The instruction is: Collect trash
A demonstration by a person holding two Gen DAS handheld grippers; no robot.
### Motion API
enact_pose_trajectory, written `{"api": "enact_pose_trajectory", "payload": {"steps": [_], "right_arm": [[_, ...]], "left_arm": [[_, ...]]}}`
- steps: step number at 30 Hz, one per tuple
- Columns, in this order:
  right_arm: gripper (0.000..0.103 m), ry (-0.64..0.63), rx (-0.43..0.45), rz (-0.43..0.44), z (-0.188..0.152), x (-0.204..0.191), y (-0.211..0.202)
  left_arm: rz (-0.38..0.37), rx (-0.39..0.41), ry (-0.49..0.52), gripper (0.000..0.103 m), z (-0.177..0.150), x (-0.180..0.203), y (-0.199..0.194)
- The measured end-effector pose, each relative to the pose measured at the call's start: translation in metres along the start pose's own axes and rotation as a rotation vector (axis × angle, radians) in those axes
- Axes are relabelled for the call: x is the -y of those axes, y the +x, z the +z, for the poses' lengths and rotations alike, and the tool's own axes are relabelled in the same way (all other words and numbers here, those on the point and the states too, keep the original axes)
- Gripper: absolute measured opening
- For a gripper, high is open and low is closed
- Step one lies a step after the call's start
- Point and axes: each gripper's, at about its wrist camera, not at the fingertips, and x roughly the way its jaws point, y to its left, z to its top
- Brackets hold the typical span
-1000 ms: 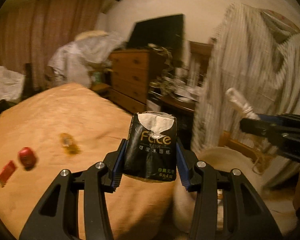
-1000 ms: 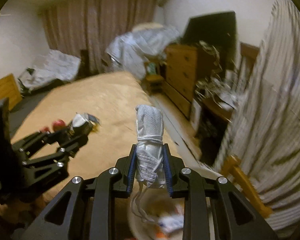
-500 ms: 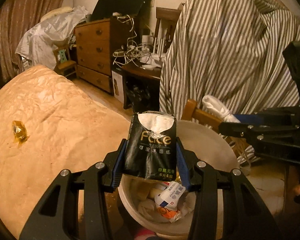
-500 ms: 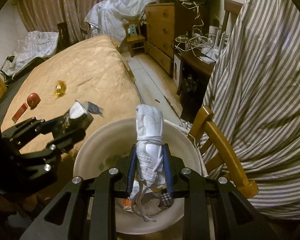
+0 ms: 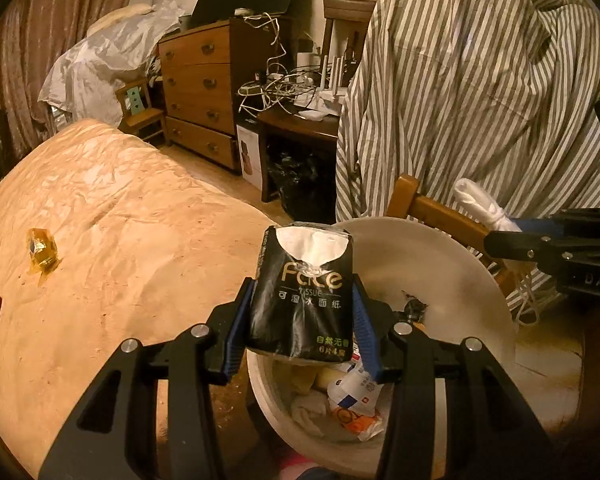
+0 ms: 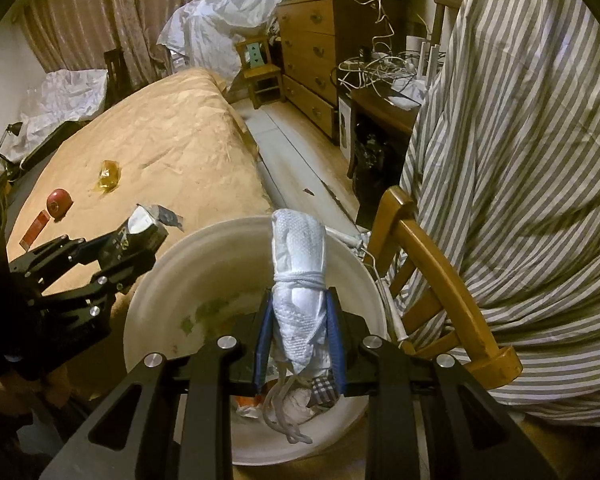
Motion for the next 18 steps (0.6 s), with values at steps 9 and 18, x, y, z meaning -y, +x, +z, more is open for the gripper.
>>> {"api": "enact_pose_trajectory", "payload": {"steps": [9, 18], "right_arm": [[0.040, 0.016, -0.004, 0.026, -0.001, -0.003, 0.003], [0.060, 0.039, 0.084, 0.043, -0.010, -0.012, -0.023]], "left_arm": [[0.004, -0.022, -0.003, 0.063, 0.001, 0.002, 0.003], [0.029, 0.011, -0.018, 0.095, -0.003, -0.003, -0.015]]}}
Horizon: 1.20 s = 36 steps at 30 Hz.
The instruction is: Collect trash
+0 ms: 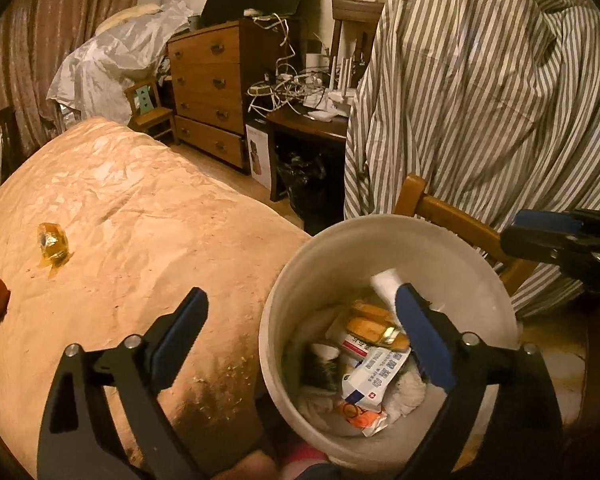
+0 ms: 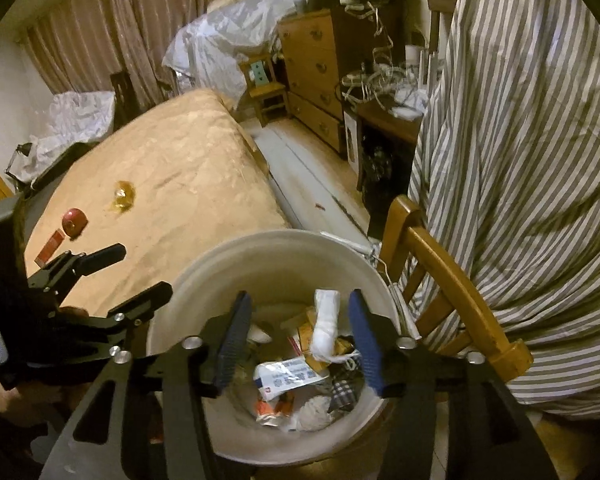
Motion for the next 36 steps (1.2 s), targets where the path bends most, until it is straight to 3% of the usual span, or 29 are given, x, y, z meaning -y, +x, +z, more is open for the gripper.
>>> {"api": "enact_pose_trajectory", "payload": {"steps": [3, 9, 12, 16, 23, 36], "right_arm": [[0.077, -0.015, 0.110, -0.008, -0.012, -0.017, -0.036], [0.094, -0.088, 0.384, -0.072, -0.075, -0.064, -0.126], [0.098, -0.112, 0.445, -0.122, -0.118, -0.080, -0.154], [0.098, -0.084, 0.438, -0.142, -0.156, -0.082, -0.169], [0.098, -0.019, 0.439, -0.146, -0.197, -0.071, -0.187], [0.098, -0.024, 0.417, -0.130, -0.197, -0.064, -0.184]], "left_arm": [[0.003, 0.083, 0.005, 0.097, -0.008, -0.004, -0.036], [0.060, 0.253, 0.012, 0.097, -0.041, -0.006, -0.118], [-0.004, 0.282, 0.025, 0.097, -0.062, -0.001, -0.148], [-0.059, 0.291, 0.047, 0.097, -0.088, 0.011, -0.172], [-0.077, 0.277, 0.079, 0.097, -0.111, 0.036, -0.186], [-0.047, 0.303, 0.062, 0.097, -0.110, 0.036, -0.195]]}}
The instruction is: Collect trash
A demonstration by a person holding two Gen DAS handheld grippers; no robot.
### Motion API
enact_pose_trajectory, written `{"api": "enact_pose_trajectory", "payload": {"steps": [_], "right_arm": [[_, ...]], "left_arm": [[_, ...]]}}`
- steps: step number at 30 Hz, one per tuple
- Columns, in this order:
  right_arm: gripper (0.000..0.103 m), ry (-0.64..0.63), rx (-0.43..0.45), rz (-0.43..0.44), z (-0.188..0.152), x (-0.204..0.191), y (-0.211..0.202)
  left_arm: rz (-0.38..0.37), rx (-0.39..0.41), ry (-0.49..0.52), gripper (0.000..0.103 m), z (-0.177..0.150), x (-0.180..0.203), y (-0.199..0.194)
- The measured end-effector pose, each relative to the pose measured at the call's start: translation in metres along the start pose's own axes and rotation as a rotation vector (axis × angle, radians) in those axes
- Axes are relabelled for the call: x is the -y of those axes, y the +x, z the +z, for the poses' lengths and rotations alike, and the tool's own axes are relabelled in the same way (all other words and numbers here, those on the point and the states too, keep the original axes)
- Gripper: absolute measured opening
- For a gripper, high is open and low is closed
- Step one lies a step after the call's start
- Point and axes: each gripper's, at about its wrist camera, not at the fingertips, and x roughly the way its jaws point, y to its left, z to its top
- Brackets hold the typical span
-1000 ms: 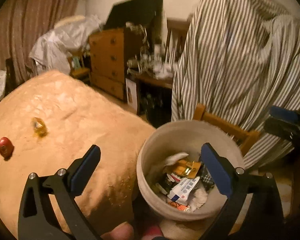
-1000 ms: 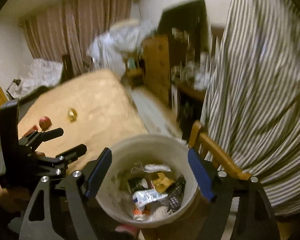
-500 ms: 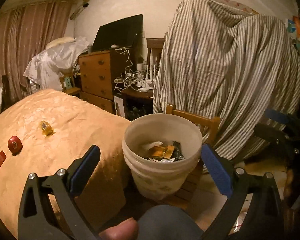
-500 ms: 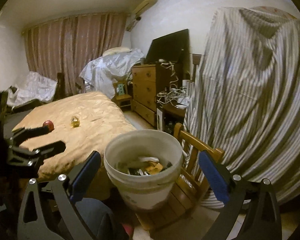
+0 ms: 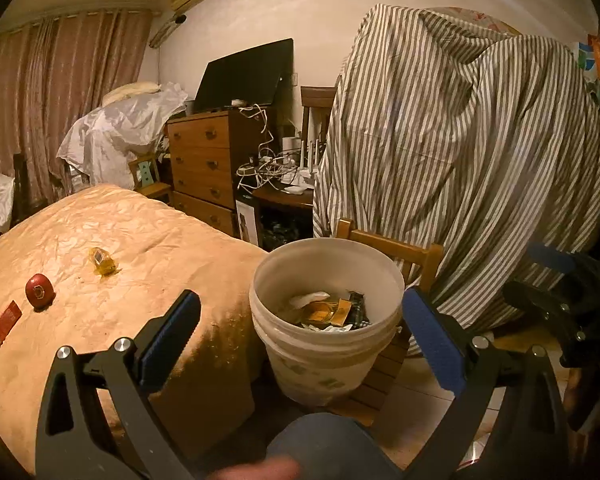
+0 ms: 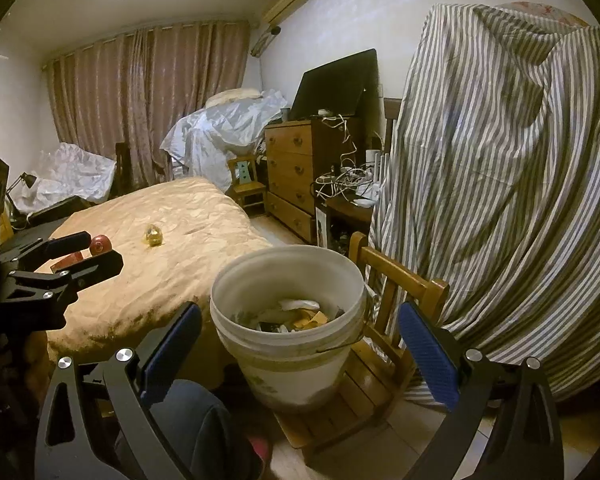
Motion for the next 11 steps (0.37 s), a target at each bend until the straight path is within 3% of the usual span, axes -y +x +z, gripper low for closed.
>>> {"api": "enact_pose_trajectory", "payload": {"steps": [11], "right_arm": [[0.098, 0.009, -0.014, -0.002, 0.000, 0.000, 0.003]], "left_arm": [[0.015, -0.039, -0.027, 0.098, 0.001, -0.005, 0.012]]}}
